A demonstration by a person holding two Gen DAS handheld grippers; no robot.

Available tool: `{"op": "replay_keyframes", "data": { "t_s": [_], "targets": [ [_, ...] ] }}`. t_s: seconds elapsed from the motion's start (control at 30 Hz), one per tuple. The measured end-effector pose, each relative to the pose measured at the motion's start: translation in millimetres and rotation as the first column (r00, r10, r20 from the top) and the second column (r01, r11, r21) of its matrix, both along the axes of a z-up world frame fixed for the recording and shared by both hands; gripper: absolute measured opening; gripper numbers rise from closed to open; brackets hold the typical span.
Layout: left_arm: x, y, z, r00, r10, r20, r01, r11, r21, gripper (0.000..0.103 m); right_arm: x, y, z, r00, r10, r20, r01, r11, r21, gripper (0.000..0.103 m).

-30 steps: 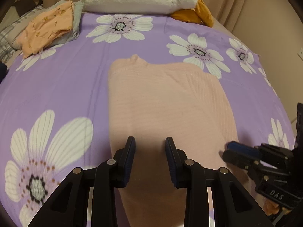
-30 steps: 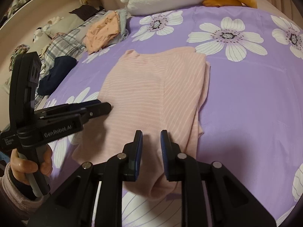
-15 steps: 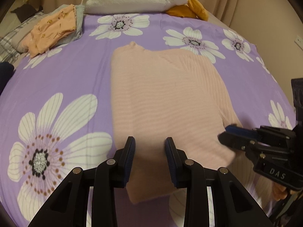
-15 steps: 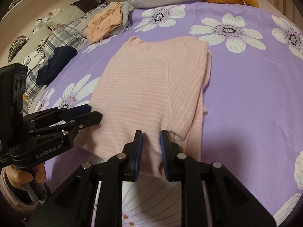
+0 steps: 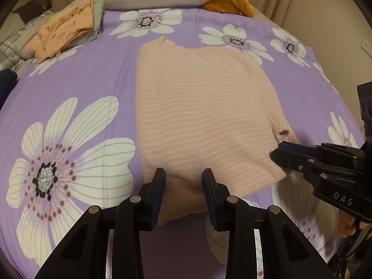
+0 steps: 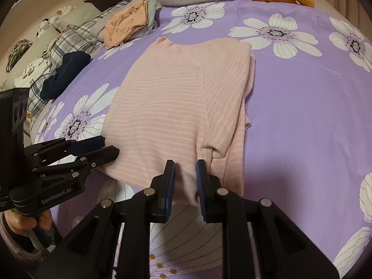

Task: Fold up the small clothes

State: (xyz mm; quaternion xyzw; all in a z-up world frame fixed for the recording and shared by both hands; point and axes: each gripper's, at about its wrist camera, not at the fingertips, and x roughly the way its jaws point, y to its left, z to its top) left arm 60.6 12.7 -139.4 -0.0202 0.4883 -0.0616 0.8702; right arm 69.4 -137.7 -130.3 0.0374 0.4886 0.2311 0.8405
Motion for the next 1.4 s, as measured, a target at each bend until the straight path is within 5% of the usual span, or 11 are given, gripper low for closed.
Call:
{"op": "replay_keyframes", "data": {
  "t_s": [1.4],
  "targets": [
    [-8.6, 0.9, -1.4, 1.0, 0.008, -0.008, -0.008, 1.0, -0.007, 0.033, -5.4, -9.8, -0.8, 1.0, -0.022, -0.019, 0.023, 1.0, 0.019, 0.018]
  ]
}}
